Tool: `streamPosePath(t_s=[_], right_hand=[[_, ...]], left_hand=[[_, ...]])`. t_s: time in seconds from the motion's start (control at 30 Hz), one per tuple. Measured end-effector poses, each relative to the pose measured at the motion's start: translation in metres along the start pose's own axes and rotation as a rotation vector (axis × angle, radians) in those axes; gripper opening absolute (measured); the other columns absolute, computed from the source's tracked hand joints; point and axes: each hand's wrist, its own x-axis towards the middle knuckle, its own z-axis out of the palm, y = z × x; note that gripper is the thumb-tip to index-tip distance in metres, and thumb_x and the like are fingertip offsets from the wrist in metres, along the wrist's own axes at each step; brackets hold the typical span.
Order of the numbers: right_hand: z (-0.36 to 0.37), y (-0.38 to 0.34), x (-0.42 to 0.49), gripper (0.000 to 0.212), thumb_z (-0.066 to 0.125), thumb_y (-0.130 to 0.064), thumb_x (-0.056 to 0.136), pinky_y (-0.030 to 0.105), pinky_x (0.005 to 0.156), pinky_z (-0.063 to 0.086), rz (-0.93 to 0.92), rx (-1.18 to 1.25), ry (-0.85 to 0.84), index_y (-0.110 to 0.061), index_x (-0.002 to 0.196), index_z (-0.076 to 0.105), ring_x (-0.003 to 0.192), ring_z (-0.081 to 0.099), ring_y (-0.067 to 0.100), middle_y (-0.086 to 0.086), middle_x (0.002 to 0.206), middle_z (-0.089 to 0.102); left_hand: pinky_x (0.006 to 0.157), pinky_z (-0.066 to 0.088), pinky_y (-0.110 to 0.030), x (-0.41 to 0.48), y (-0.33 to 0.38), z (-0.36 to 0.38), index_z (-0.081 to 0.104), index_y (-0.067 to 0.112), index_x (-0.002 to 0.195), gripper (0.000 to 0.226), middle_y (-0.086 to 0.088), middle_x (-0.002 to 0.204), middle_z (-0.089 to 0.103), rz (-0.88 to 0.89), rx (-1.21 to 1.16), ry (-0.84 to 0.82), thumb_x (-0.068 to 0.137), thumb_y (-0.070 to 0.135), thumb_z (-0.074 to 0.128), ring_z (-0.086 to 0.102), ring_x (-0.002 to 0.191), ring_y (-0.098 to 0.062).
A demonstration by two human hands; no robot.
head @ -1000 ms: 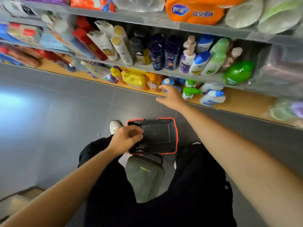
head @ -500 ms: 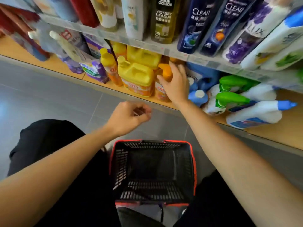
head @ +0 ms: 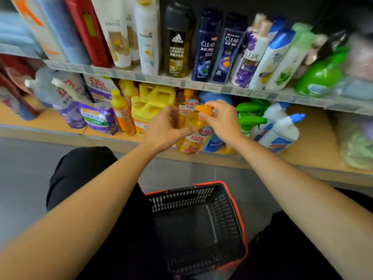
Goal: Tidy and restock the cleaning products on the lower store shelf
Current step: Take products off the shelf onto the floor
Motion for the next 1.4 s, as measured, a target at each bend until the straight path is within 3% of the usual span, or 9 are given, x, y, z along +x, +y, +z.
streamPosePath(t_s=[0.13,0.2,0.33,0.63,0.83,0.97,1.1,1.23,1.4], right_hand=[[-0.049,-0.023,-0.016,0.029,0.077,-0.023,0.086,0.043,0.076,0.058,0.100,0.138,-0.021,-0.005,0.108,0.072,0.082,0.069,0.023,0.009,0.098,0.070],[-0.070,-0.026,-0.029,0.017,0.077,-0.021,0.086,0.035,0.067,0.059,0.116,0.246,-0.004,-0.011,0.100,0.073,0.076,0.071,0.018,0.007,0.089,0.072],[-0.087,-0.018,-0.060,0.014,0.078,-0.032,0.080,0.035,0.069,0.059,0.210,0.486,0.095,-0.023,0.090,0.076,0.076,0.071,0.018,0.009,0.088,0.075],[-0.083,0.014,-0.122,0.018,0.076,-0.043,0.076,0.024,0.072,0.055,0.321,0.733,0.231,-0.035,0.092,0.077,0.084,0.070,0.008,-0.004,0.090,0.075],[-0.074,0.023,-0.188,0.031,0.075,-0.030,0.081,0.034,0.079,0.057,0.461,0.914,0.301,-0.015,0.109,0.072,0.092,0.070,0.019,0.010,0.104,0.075],[-0.087,0.021,-0.198,0.037,0.081,-0.011,0.079,0.025,0.079,0.058,0.430,0.787,0.165,-0.020,0.114,0.068,0.095,0.072,0.013,0.000,0.103,0.076],[-0.095,0.023,-0.206,0.036,0.083,-0.017,0.078,0.032,0.080,0.060,0.435,0.587,0.142,-0.025,0.109,0.066,0.093,0.071,0.012,-0.004,0.100,0.074],[-0.099,0.025,-0.213,0.030,0.083,-0.027,0.078,0.034,0.080,0.061,0.425,0.589,0.103,-0.034,0.102,0.066,0.092,0.070,0.008,-0.007,0.098,0.073],[-0.102,0.021,-0.221,0.024,0.081,-0.019,0.080,0.025,0.076,0.057,0.461,0.836,0.025,-0.030,0.100,0.072,0.094,0.072,0.010,-0.004,0.099,0.076]], left_hand=[[0.098,0.044,-0.017,-0.003,0.002,0.011,0.043,0.021,0.146,0.118,0.014,0.138,0.054,0.092,-0.087,-0.250,0.048,0.068,0.088,0.054,0.121,0.001],[0.097,0.045,-0.012,-0.008,0.003,0.020,0.043,0.030,0.141,0.108,0.022,0.134,0.056,0.129,-0.133,-0.372,0.050,0.062,0.093,0.055,0.117,0.010],[0.103,0.054,-0.042,-0.015,0.005,0.043,0.051,0.026,0.138,0.090,0.012,0.127,0.068,0.144,-0.115,-0.507,0.062,0.037,0.097,0.065,0.116,-0.006],[0.094,0.059,-0.041,-0.059,0.007,0.079,0.060,0.011,0.129,0.067,-0.003,0.120,0.074,0.091,-0.290,-0.611,0.070,0.004,0.091,0.072,0.110,-0.020],[0.098,0.056,-0.043,-0.085,-0.003,0.083,0.062,0.014,0.128,0.072,-0.001,0.118,0.075,0.063,-0.165,-0.712,0.065,0.010,0.095,0.071,0.110,-0.018],[0.101,0.052,-0.051,-0.100,0.004,0.083,0.061,0.027,0.128,0.085,0.005,0.118,0.074,0.063,-0.037,-0.645,0.053,0.044,0.097,0.069,0.111,-0.018],[0.094,0.052,-0.046,-0.125,0.016,0.089,0.046,0.046,0.133,0.102,0.017,0.115,0.070,0.146,0.365,-0.384,0.043,0.086,0.072,0.066,0.110,-0.017],[0.068,0.042,-0.035,-0.159,0.017,0.098,0.042,0.046,0.129,0.094,0.015,0.105,0.071,0.251,0.525,-0.149,0.051,0.093,0.061,0.069,0.099,-0.022],[0.080,0.046,-0.036,-0.175,0.012,0.095,0.050,0.047,0.120,0.091,0.026,0.101,0.069,0.078,0.331,-0.245,0.044,0.091,0.072,0.067,0.101,-0.009]])
